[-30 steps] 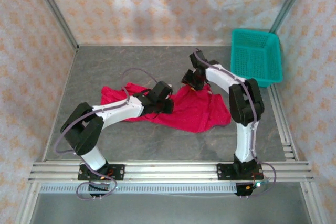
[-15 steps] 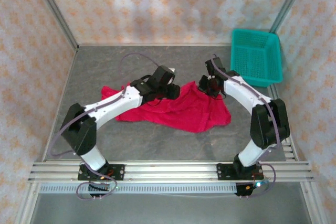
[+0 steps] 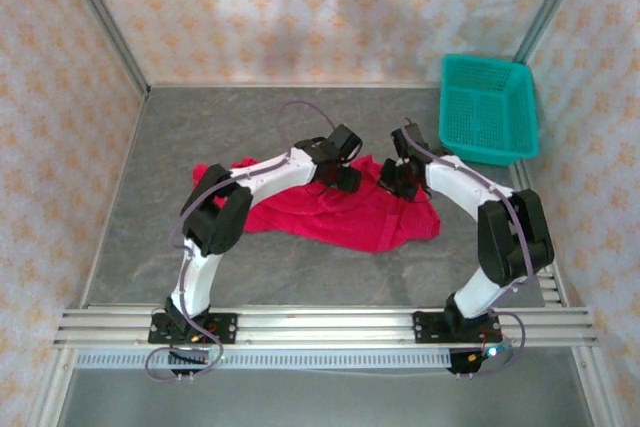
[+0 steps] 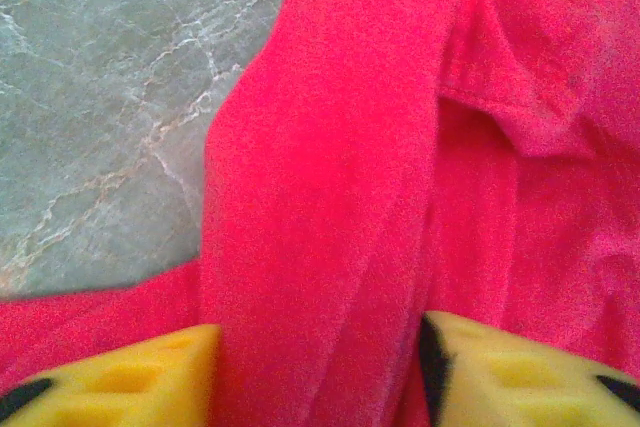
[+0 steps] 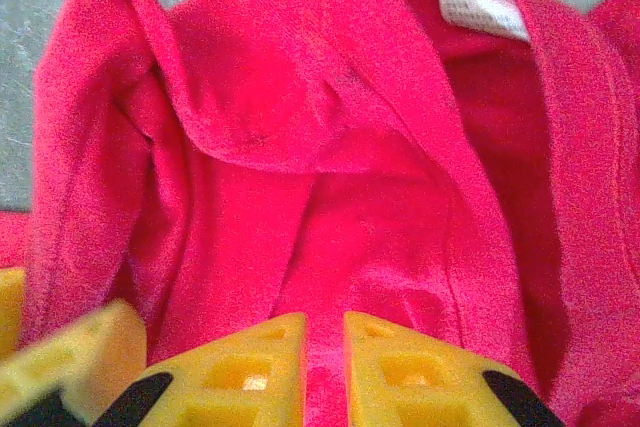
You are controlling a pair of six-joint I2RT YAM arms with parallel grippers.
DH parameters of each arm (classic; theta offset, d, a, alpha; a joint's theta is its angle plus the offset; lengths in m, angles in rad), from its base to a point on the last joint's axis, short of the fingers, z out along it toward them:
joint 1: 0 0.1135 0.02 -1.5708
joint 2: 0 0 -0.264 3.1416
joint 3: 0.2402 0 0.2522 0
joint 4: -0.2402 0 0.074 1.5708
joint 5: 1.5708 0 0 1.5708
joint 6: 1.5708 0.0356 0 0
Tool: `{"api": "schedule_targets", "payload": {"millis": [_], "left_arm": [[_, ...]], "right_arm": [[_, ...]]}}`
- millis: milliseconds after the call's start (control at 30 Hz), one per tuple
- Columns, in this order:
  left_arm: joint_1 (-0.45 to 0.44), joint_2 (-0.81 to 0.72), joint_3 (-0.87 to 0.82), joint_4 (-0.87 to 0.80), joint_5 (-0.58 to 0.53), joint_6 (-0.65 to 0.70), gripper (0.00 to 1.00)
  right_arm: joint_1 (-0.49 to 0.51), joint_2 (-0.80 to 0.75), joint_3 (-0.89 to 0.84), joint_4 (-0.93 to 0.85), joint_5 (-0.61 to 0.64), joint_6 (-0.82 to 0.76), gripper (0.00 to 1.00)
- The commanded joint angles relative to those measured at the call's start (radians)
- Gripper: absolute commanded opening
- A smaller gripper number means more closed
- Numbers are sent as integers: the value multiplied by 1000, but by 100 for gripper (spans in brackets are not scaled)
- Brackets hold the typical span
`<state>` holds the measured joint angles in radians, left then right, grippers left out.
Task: Fold the inside-out t-shirt
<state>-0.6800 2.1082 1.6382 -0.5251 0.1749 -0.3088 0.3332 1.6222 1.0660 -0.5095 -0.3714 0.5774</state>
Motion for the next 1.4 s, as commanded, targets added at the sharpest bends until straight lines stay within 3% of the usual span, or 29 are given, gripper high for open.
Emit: {"api": "schedule_targets", "payload": {"millis": [0, 33, 167, 333, 400, 567, 833, 1067, 1133, 1233, 1267, 1367], "left_arm": [[34, 44, 62, -65, -7, 33, 13], [42, 43, 65, -71, -1, 30, 0], [68, -39, 4, -40, 30, -2, 0], [100, -155, -112, 50, 125, -65, 0], [102, -175, -144, 76, 149, -82, 0], [104, -169, -171, 88, 166, -90, 0], [109, -151, -173, 100, 185, -98, 0], [109, -154, -176, 96, 191, -99, 0], [110, -159, -179, 96, 191, -101, 0], [118, -166, -182, 96, 191, -105, 0], [123, -167, -182, 96, 193, -108, 0], [148, -179, -182, 97, 203, -127, 0]], "right_arm": [[19, -43, -29, 48, -17, 26, 20], [29, -39, -33, 61, -21, 31, 20], [68, 24, 1, 114, -36, 63, 22], [78, 124, 44, 271, -62, 165, 43], [78, 157, 59, 324, -75, 202, 47], [87, 184, 77, 362, -110, 247, 47], [94, 90, 23, 365, -89, 250, 48], [115, 189, 74, 407, -114, 282, 49], [122, 227, 87, 426, -119, 302, 41], [124, 233, 75, 450, -116, 337, 7], [123, 219, 71, 434, -104, 333, 0], [110, 132, 69, 289, -49, 253, 0]]}}
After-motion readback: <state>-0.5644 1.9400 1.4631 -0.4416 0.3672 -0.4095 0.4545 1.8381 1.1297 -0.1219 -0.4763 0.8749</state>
